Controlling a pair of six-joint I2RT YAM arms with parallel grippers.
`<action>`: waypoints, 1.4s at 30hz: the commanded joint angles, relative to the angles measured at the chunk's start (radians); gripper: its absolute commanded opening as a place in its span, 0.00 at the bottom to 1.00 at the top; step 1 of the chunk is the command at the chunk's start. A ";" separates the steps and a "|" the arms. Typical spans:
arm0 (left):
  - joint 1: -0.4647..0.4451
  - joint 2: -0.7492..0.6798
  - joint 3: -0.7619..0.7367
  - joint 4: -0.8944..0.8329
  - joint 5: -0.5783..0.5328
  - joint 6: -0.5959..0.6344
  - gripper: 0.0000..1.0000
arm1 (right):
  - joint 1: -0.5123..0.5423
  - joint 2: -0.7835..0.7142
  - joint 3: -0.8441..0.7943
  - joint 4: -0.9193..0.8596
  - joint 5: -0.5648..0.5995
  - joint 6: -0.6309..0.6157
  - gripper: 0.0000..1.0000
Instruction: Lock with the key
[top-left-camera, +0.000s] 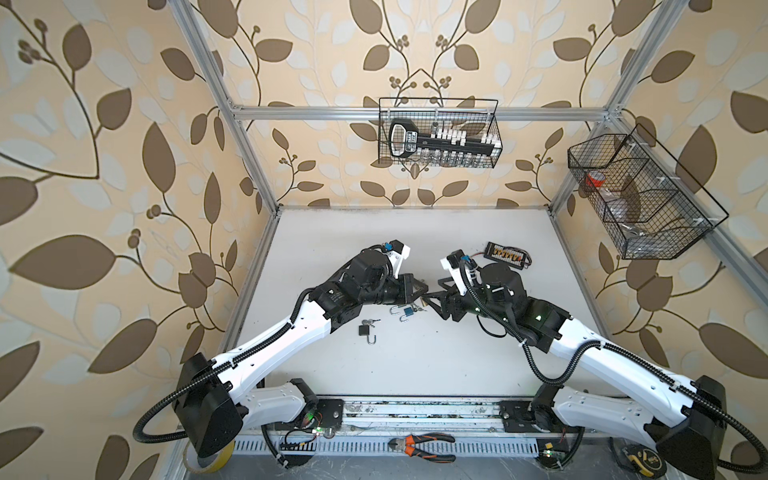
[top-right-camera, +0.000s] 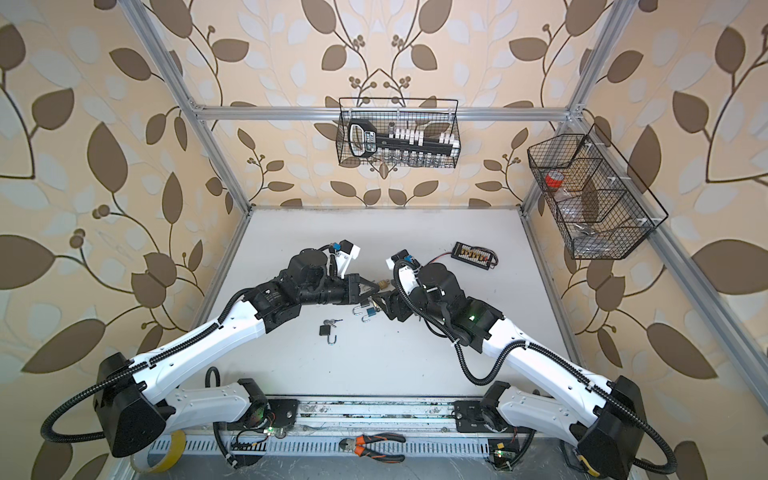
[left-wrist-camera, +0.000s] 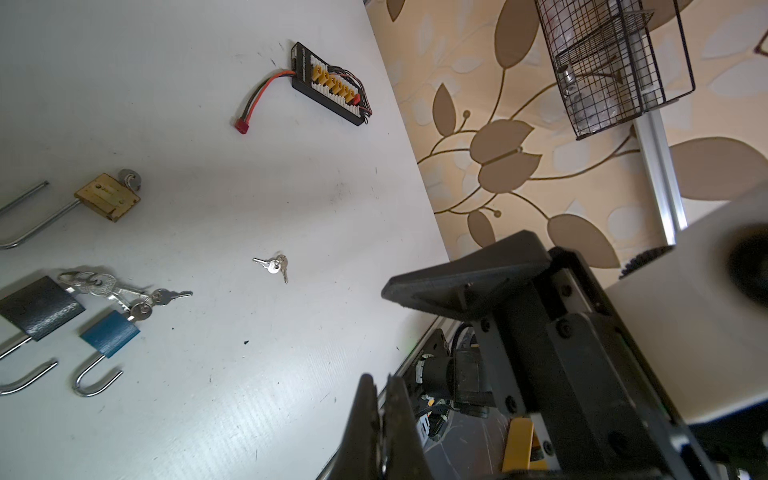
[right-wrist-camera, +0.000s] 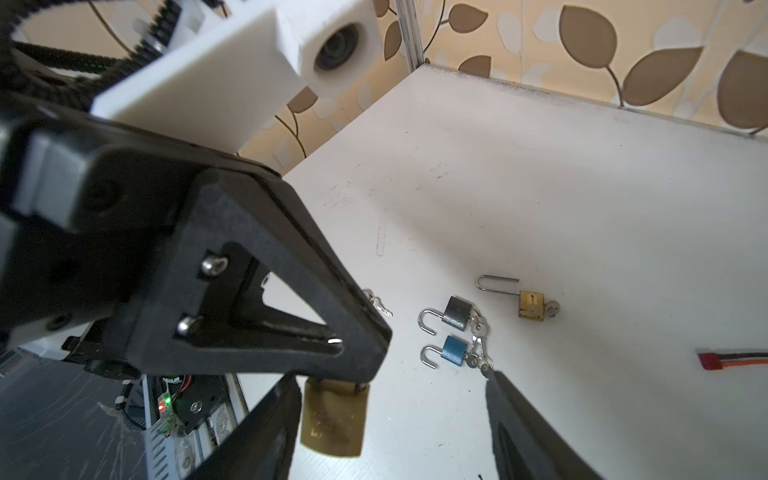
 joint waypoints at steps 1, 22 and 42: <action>-0.009 0.006 0.067 0.041 0.005 0.026 0.00 | 0.014 0.019 0.029 -0.024 -0.036 0.001 0.69; -0.009 0.040 0.067 0.053 0.008 0.020 0.00 | 0.026 0.014 0.003 0.032 0.029 0.012 0.17; 0.070 -0.119 -0.092 -0.173 -0.272 0.038 0.92 | -0.316 0.416 -0.013 -0.101 0.085 0.001 0.00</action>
